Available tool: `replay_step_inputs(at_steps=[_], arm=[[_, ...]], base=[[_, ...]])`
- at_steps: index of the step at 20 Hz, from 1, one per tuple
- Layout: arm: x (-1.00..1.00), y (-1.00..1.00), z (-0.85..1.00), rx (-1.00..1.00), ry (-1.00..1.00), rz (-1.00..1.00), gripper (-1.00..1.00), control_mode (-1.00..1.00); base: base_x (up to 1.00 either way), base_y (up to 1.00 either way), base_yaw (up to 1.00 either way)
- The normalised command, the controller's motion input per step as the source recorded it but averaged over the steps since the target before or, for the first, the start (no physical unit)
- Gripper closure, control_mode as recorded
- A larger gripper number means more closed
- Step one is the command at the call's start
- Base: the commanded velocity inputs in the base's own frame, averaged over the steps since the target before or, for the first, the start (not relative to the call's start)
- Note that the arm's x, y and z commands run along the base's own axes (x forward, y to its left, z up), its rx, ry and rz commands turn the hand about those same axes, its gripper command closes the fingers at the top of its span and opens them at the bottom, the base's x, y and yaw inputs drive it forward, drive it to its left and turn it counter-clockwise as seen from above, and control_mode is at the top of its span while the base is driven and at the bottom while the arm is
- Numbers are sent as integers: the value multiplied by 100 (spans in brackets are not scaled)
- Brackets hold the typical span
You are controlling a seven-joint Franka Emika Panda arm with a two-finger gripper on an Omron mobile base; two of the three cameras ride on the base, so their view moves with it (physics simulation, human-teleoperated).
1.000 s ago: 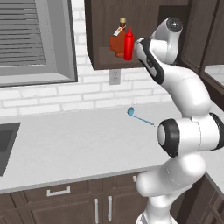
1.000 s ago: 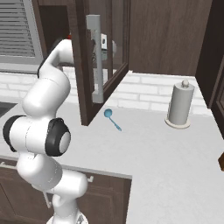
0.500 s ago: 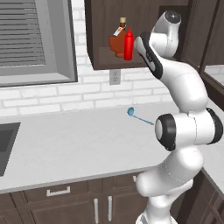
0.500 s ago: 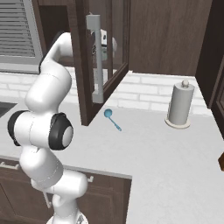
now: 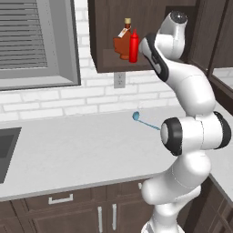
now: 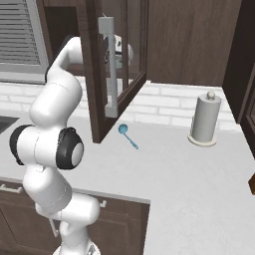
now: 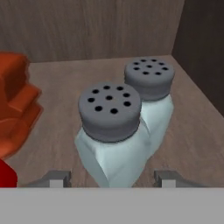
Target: Put the shaker and condiment bottle from the counter next to their counterparts in the cabinet.
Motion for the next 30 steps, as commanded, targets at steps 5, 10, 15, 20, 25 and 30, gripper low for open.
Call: replay_step_inputs(at_steps=[5,10,15,20,25,30], arm=[[3,0,-31,0,0,0,-100,-100],[0,3,-32,0,0,0,-100,-100],[-61,10,-30,-1,-5,0,-100,-100],[-100,19,-28,-3,-18,0,-100,-100],[-100,20,-30,-3,-20,0,-100,-100],[-100,19,-43,-3,-21,0,-100,-100]], base=[[0,0,0],[0,0,0],[0,0,0],[0,0,0],[0,0,0],[0,0,0]])
